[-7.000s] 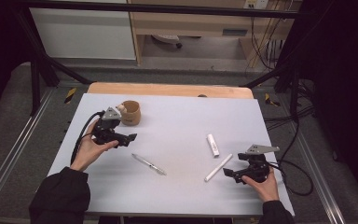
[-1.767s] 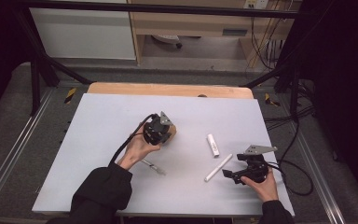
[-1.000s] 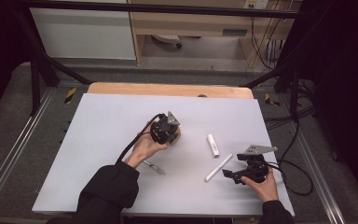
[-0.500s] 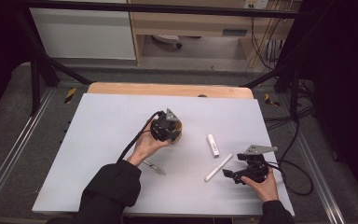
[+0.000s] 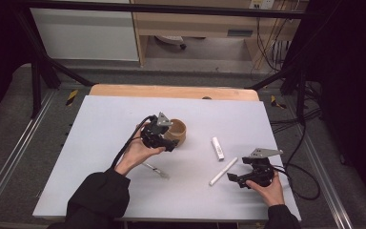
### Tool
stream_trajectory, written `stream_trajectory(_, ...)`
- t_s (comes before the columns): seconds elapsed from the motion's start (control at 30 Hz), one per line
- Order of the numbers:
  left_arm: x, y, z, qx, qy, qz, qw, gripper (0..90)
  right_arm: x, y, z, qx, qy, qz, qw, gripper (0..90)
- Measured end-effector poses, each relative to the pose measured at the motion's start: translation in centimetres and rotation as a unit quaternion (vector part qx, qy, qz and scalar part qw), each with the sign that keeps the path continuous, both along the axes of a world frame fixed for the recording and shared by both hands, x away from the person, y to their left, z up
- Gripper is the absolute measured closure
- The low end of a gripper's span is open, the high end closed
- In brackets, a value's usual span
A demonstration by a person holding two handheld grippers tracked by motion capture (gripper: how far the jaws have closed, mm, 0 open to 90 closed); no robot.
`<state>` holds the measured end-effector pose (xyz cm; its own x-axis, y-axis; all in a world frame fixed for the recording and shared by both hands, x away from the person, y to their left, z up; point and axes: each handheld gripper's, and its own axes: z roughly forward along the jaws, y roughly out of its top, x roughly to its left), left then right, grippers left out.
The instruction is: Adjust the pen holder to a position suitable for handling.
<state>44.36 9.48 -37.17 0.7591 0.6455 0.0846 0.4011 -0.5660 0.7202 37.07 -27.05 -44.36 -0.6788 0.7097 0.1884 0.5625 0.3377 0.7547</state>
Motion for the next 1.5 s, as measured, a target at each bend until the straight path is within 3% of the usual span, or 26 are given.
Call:
stream_trajectory(0.1, -0.6, 0.8, -0.2, 0.005, -0.001, 0.006, 1.0, 22.1, 0.0, 0.0, 0.0, 0.001, -0.001, -0.002, 1.0, 0.7)
stream_trajectory(0.53, -3.1, 5.2, -1.6, -0.026, 0.01, 0.025, 0.9993, 8.3, 0.0, 0.3, 0.0, -0.008, 0.002, -0.003, 1.0, 0.8)
stream_trajectory(0.77, -4.3, 8.1, -2.6, -0.036, 0.007, 0.042, 0.9985, 7.7, 0.0, 0.5, 0.2, -0.013, 0.002, -0.004, 0.9999, 0.8)
stream_trajectory(1.1, -5.9, 12.3, -4.2, -0.057, 0.019, 0.068, 0.9958, 7.7, 0.1, 1.3, 0.3, -0.021, 0.005, -0.005, 0.9998, 0.8)
stream_trajectory(1.5, -7.4, 15.9, -5.6, -0.072, 0.03, 0.09, 0.9928, 7.9, 0.2, 3.0, 0.7, -0.03, 0.006, 0.006, 0.9995, 0.7)
